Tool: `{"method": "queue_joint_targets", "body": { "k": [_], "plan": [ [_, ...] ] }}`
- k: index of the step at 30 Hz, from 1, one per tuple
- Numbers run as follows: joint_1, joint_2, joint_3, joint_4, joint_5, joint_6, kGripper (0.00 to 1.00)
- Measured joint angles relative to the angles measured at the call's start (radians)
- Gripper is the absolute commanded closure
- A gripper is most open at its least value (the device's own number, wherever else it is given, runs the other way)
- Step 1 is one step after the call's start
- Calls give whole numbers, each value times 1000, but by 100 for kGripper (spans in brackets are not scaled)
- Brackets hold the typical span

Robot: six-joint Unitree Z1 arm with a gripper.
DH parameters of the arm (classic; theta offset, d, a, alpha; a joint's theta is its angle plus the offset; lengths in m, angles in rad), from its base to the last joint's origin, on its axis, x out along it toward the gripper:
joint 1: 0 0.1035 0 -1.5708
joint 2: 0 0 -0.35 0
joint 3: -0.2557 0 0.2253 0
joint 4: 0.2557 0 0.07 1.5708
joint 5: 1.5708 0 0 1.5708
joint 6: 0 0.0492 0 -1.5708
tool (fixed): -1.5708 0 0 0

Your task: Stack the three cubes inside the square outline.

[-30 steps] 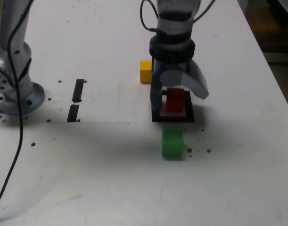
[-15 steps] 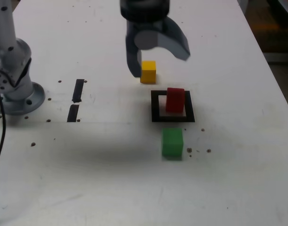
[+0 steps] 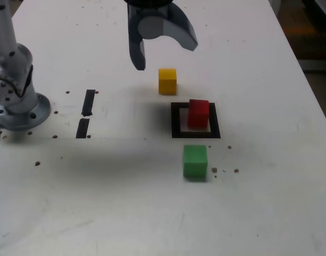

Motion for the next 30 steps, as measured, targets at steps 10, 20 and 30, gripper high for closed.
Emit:
{"method": "queue_joint_targets", "body": {
  "k": [10, 20, 30],
  "plan": [
    [61, 71, 3, 2, -2, 67, 0],
    [133, 169, -1, -53, -8, 141, 0],
    [166, 213, 31, -137, -38, 180, 1]
  ]
}}
